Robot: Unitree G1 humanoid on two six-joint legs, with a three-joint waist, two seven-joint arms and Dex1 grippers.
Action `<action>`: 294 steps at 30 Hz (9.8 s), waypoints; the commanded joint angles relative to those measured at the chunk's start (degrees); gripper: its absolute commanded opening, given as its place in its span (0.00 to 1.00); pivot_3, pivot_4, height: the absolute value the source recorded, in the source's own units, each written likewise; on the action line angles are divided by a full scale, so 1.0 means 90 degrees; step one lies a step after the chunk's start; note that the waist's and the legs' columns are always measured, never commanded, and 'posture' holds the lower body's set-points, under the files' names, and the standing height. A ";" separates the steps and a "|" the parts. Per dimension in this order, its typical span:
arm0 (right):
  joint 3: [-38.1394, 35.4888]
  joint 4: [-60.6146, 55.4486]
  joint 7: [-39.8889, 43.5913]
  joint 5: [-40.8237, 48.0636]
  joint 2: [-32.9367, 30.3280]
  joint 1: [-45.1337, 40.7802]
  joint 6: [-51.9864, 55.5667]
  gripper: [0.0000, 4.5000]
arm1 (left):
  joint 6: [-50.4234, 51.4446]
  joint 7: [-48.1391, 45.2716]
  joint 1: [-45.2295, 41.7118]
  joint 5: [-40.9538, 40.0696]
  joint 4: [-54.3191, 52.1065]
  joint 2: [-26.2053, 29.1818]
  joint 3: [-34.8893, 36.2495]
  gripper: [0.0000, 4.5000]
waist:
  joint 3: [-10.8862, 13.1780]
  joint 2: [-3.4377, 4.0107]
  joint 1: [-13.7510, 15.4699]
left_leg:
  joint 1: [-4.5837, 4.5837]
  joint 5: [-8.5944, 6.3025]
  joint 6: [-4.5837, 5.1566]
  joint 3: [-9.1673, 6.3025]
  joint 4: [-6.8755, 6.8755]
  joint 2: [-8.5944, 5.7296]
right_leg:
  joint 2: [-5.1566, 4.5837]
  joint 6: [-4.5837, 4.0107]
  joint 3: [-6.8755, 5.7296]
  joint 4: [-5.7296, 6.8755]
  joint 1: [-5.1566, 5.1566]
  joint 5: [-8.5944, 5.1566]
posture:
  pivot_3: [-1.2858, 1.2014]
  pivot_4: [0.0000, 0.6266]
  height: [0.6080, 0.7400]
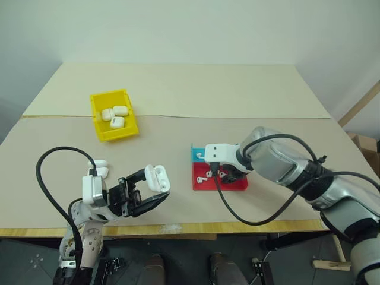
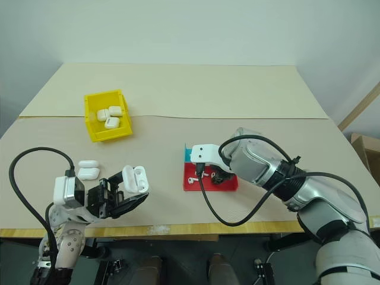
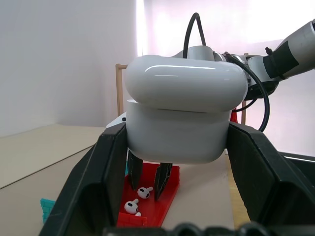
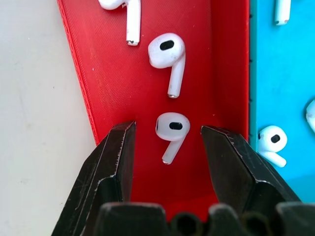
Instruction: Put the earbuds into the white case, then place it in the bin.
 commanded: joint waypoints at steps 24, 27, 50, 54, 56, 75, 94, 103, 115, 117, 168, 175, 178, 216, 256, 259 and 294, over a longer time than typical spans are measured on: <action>-0.0156 0.0128 0.0132 -0.0339 0.0015 0.0066 -0.0306 0.34 | -0.0204 0.0032 0.0011 0.0154 -0.0151 0.0091 0.0098 0.62 | 0.0000 0.0000 0.0000 | 0.0000 0.0000 0.0000 0.0000 0.0000 0.0000 | 0.0000 0.0000 0.0000 0.0000 0.0000 0.0000 | 0.52 0.24 1.00; -0.0154 0.0130 0.0184 -0.0356 0.0018 0.0066 -0.0362 0.34 | -0.0218 0.0048 -0.0012 0.0176 -0.0126 0.0068 0.0096 0.62 | 0.0000 0.0000 -0.0001 | 0.0000 0.0000 0.0000 0.0000 0.0000 0.0000 | 0.0000 0.0000 0.0000 0.0000 0.0000 0.0000 | 0.52 0.24 1.00; -0.2254 -0.2067 0.0069 0.0361 -0.0579 0.0159 0.0971 0.21 | 0.0562 0.0571 -0.0593 -0.0322 -0.0827 0.0095 0.0000 0.62 | 0.0000 0.0001 0.0020 | -0.0007 0.0000 0.0000 -0.0008 0.0000 -0.0001 | -0.0001 0.0001 -0.0007 -0.0001 0.0001 0.0000 | 0.52 0.24 1.00; -0.4368 -0.2860 -0.0497 0.0855 -0.0445 0.0536 0.1414 0.21 | 0.0946 0.0813 -0.0742 -0.0600 -0.1176 0.0091 -0.0012 0.62 | 0.0000 0.0000 0.0023 | -0.0005 0.0000 0.0000 -0.0008 0.0000 -0.0001 | 0.0000 0.0000 -0.0007 0.0000 0.0002 0.0000 | 0.52 0.24 1.00; -0.5349 -0.3223 -0.0639 0.1276 -0.0154 0.0795 0.1531 0.21 | 0.1140 0.0869 -0.0826 -0.0787 -0.1272 0.0104 0.0011 0.62 | -0.0001 -0.0001 0.0029 | -0.0002 0.0000 0.0000 -0.0010 0.0000 -0.0001 | 0.0000 0.0001 -0.0011 -0.0003 0.0011 0.0000 | 0.52 0.24 1.00; -0.7545 -0.4346 -0.1335 0.5134 0.2106 0.3016 -0.1576 0.21 | 0.2852 0.1303 -0.1365 -0.1369 -0.2054 0.0764 -0.0226 0.62 | -0.0004 0.0004 -0.0016 | 0.0010 0.0000 0.0001 -0.0009 -0.0004 0.0000 | 0.0004 0.0002 -0.0006 0.0001 0.0019 0.0000 | 0.52 0.24 1.00; -0.5814 -0.3164 -0.1040 0.5090 0.2058 0.2761 -0.3455 0.21 | 0.2852 0.1370 -0.1463 -0.1304 -0.2054 0.0524 -0.0348 0.62 | -0.0004 0.0003 -0.0006 | 0.0009 0.0000 0.0001 -0.0010 -0.0004 -0.0001 | 0.0003 0.0002 -0.0006 -0.0001 0.0019 0.0000 | 0.52 0.24 1.00; -0.5446 -0.3030 -0.1021 0.4930 0.1947 0.2918 -0.3830 0.21 | 0.2806 0.1258 -0.1545 -0.1306 -0.2032 0.0455 -0.0366 0.62 | -0.0004 0.0003 -0.0004 | 0.0009 0.0000 0.0001 -0.0010 -0.0004 -0.0001 | 0.0004 0.0002 -0.0006 0.0000 0.0019 0.0000 | 0.52 0.24 1.00; -0.5468 -0.2982 -0.0961 0.4947 0.1476 0.3096 -0.4151 0.21 | 0.2755 0.1222 -0.1595 -0.1293 -0.1980 0.0333 -0.0367 0.62 | -0.0004 0.0003 -0.0001 | 0.0009 0.0000 0.0001 -0.0009 -0.0004 -0.0001 | 0.0003 0.0002 -0.0005 -0.0001 0.0019 0.0000 | 0.52 0.24 1.00; -0.5463 -0.3020 -0.0991 0.4980 0.1448 0.3118 -0.4147 0.21 | 0.2732 0.1204 -0.1583 -0.1275 -0.1980 0.0305 -0.0371 0.62 | -0.0004 0.0003 -0.0006 | 0.0009 0.0000 0.0001 -0.0009 -0.0004 -0.0001 | 0.0004 0.0002 -0.0005 -0.0001 0.0019 0.0000 | 0.52 0.24 1.00; -0.6435 -0.2490 -0.0926 0.6312 0.0280 0.2687 -0.3486 0.55 | 0.2641 0.1044 -0.1435 -0.0995 -0.1925 0.0072 -0.0332 0.62 | -0.0003 0.0003 0.0004 | 0.0008 0.0000 0.0001 -0.0009 -0.0003 -0.0002 | 0.0003 0.0002 -0.0005 -0.0002 0.0021 0.0000 | 0.52 0.24 1.00; -0.5782 -0.0989 -0.0543 0.5185 -0.1105 0.1496 -0.2731 0.55 | 0.2310 0.0760 -0.0803 -0.0762 -0.1732 0.0504 0.0150 0.62 | 0.0000 0.0009 -0.0032 | 0.0011 0.0000 0.0002 0.0001 -0.0007 -0.0001 | 0.0005 0.0001 0.0007 -0.0003 0.0014 0.0000 | 0.52 0.24 1.00; -0.4975 -0.0418 -0.0018 0.4251 -0.1281 0.0900 -0.3092 0.55 | 0.2032 0.0422 -0.0417 -0.0669 -0.1689 0.0668 0.0291 0.62 | 0.0000 0.0009 -0.0031 | 0.0014 0.0000 0.0003 0.0007 -0.0013 0.0002 | 0.0006 -0.0002 0.0010 -0.0005 0.0009 -0.0002 | 0.52 0.24 1.00; -0.1277 0.7699 0.1453 -0.2355 0.1546 -0.2337 -1.0936 0.55 | 0.1703 0.0947 0.0748 -0.0509 -0.2590 0.0787 0.0173 0.62 | 0.0009 0.0022 -0.0043 | 0.0018 0.0000 0.0001 0.0008 -0.0016 0.0004 | 0.0001 -0.0017 0.0005 0.0010 0.0001 0.0003 | 0.52 0.24 1.00; -0.1093 0.8384 0.0693 -0.3549 0.2182 -0.2413 -1.1018 0.55 | 0.1676 0.1361 0.0843 -0.0394 -0.2881 0.0744 0.0023 0.62 | 0.0010 0.0023 -0.0172 | 0.0039 0.0000 0.0001 0.0008 -0.0019 0.0003 | 0.0003 -0.0029 0.0009 0.0047 0.0001 -0.0006 | 0.52 0.24 1.00; -0.1132 0.8402 0.0767 -0.3514 0.2191 -0.2419 -1.1018 0.55 | 0.1681 0.1374 0.0831 -0.0380 -0.2874 0.0743 0.0009 0.62 | 0.0010 0.0023 -0.0174 | 0.0039 0.0000 0.0001 0.0008 -0.0019 0.0003 | 0.0003 -0.0029 0.0009 0.0047 0.0001 -0.0006 | 0.52 0.24 1.00; -0.1190 0.8384 0.0865 -0.3448 0.2259 -0.2405 -1.1260 0.43 | 0.1724 0.1516 0.0823 -0.0371 -0.2902 0.0780 -0.0022 0.62 | 0.0010 0.0023 -0.0174 | 0.0040 0.0000 0.0001 0.0008 -0.0019 0.0003 | 0.0004 -0.0030 0.0009 0.0048 0.0001 -0.0006 | 0.52 0.24 1.00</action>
